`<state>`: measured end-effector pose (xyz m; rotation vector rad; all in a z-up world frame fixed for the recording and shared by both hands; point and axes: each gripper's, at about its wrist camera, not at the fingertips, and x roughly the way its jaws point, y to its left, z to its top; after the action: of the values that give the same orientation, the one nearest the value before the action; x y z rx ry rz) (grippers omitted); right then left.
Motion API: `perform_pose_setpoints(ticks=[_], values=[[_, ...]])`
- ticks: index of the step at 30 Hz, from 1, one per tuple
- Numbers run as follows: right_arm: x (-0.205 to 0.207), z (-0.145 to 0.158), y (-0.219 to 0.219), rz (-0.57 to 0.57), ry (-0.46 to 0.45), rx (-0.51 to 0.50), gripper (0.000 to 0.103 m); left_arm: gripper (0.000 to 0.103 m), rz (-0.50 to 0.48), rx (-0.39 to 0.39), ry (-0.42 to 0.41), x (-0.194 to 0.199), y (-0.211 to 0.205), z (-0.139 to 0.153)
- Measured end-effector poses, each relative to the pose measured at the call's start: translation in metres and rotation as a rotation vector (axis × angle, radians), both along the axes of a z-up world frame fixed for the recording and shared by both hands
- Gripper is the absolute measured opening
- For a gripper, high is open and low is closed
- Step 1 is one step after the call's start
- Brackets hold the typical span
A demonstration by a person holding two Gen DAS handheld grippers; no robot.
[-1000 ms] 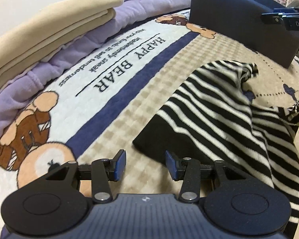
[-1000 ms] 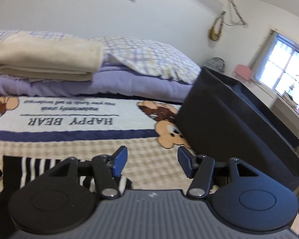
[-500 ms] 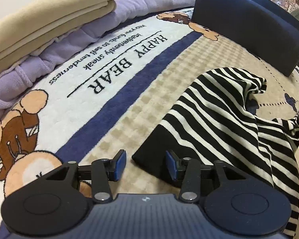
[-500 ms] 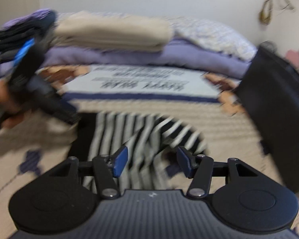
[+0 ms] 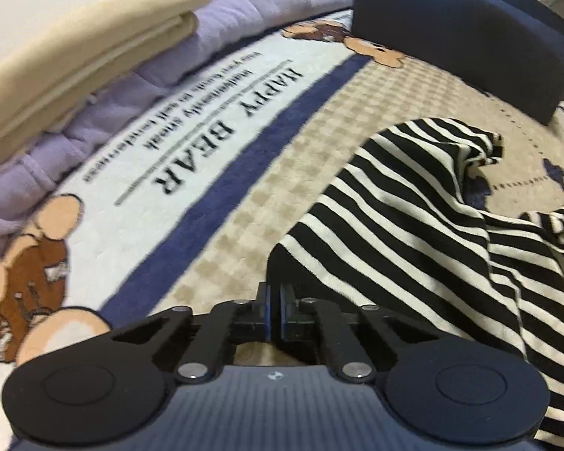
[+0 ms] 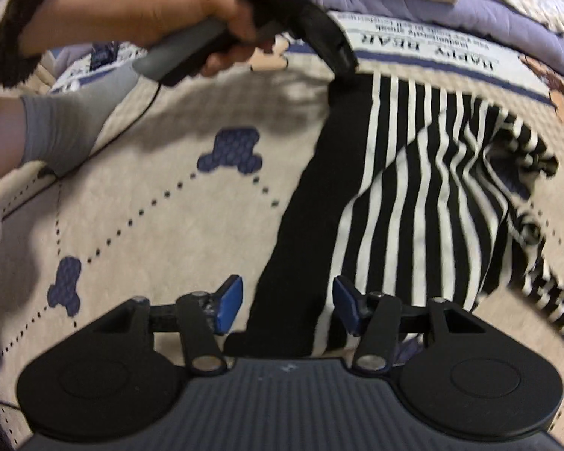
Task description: Fold clothes
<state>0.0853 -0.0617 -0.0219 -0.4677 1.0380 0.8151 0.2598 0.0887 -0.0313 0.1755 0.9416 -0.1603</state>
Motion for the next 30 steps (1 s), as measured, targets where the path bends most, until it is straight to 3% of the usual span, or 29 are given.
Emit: perform_pose_setpoints(ticks=[9,15,18,21,23,30], values=[[-0.013,-0.02,0.001,0.026,0.037,-0.024,0.057,0.002,0.09,0.188,-0.025,-0.003,0.007,0.003],[-0.018,-0.03,0.004,0.059,-0.01,-0.024,0.056,0.002,0.112,0.233,0.004,-0.01,0.021,0.003],[-0.016,-0.032,0.003,0.097,-0.033,-0.013,0.044,0.002,0.113,0.257,0.016,-0.012,0.024,0.004],[-0.01,-0.03,-0.001,0.104,-0.003,0.001,0.008,0.002,0.106,0.287,0.031,-0.015,0.024,0.005],[-0.003,-0.028,-0.003,0.106,0.032,0.008,0.003,0.002,0.095,0.31,0.046,-0.02,0.024,0.004],[0.007,-0.013,-0.024,0.175,0.166,0.056,0.002,0.002,0.043,0.336,0.133,-0.045,0.027,0.006]])
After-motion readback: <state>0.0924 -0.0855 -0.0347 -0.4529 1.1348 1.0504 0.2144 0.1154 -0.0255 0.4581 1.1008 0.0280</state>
